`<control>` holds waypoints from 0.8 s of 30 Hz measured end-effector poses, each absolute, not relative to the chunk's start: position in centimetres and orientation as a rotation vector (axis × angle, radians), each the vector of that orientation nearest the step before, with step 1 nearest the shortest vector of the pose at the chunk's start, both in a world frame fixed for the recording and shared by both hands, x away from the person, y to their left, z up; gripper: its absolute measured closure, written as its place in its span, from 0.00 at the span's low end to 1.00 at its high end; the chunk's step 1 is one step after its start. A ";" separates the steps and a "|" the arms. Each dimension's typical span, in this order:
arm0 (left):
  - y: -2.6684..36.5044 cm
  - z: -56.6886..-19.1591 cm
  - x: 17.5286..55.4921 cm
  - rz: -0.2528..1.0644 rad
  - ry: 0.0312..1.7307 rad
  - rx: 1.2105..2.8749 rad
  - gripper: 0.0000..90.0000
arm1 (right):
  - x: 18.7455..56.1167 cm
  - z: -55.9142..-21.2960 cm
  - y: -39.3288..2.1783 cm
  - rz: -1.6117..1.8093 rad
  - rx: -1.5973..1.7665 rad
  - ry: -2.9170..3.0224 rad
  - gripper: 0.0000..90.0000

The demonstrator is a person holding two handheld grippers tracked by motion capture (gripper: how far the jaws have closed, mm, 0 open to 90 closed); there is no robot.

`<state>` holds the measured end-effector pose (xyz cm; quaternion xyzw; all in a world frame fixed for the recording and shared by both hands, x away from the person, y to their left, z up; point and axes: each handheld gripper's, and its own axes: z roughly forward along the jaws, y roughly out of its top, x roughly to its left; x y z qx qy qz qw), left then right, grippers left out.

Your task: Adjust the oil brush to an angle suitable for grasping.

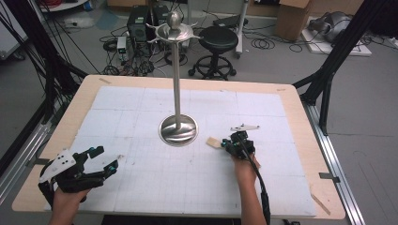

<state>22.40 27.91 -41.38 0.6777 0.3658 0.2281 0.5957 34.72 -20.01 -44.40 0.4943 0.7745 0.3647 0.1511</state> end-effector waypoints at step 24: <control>28.3 -41.4 22.5 0.535 0.869 1.564 0.24 | 30.2 -44.7 -12.1 1.205 1.151 2.491 0.99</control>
